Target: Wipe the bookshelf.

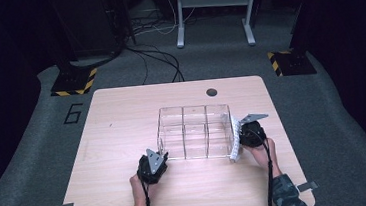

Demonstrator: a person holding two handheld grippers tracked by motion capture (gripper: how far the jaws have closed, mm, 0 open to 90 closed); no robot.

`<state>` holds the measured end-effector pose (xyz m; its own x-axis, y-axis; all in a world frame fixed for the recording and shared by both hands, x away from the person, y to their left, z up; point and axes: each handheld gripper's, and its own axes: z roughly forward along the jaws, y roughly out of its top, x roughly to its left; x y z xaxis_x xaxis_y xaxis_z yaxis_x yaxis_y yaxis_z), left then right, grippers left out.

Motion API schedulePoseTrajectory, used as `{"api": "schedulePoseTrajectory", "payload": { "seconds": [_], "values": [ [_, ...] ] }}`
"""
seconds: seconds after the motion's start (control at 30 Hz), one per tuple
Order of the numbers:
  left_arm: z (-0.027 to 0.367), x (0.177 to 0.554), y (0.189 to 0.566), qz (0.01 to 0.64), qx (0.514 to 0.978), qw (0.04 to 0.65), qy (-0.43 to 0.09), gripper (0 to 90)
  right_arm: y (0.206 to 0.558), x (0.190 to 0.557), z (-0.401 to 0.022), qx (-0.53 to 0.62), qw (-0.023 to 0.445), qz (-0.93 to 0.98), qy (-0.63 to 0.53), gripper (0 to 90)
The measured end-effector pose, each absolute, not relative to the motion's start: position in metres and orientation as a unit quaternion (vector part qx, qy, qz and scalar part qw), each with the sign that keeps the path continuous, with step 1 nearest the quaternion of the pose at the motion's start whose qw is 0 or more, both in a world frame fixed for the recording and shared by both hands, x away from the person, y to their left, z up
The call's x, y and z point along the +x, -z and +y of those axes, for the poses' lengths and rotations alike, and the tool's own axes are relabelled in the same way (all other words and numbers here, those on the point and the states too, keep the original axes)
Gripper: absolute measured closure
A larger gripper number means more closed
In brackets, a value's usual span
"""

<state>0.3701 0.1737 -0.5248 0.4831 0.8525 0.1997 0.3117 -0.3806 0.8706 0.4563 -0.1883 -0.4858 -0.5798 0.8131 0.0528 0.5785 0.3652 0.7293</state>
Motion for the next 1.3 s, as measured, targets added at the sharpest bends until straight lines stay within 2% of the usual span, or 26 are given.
{"api": "schedulePoseTrajectory", "payload": {
  "seconds": [0.37, 0.77, 0.97, 1.3],
  "values": [
    [0.174, 0.37, 0.524, 0.381, 0.762, 0.403, -0.335, 72.6, 0.474, 0.43, -0.21, 0.443, 0.177, 0.783, -0.398, 83.0],
    [0.174, 0.371, 0.525, 0.381, 0.76, 0.405, -0.336, 72.5, 0.43, 0.408, -0.231, 0.441, 0.262, 0.719, -0.469, 83.2],
    [0.175, 0.371, 0.525, 0.381, 0.761, 0.404, -0.336, 72.6, 0.409, 0.413, -0.229, 0.435, 0.299, 0.691, -0.493, 83.2],
    [0.174, 0.371, 0.525, 0.381, 0.76, 0.404, -0.337, 72.6, 0.425, 0.447, -0.202, 0.424, 0.268, 0.722, -0.476, 83.1]
  ]
}}
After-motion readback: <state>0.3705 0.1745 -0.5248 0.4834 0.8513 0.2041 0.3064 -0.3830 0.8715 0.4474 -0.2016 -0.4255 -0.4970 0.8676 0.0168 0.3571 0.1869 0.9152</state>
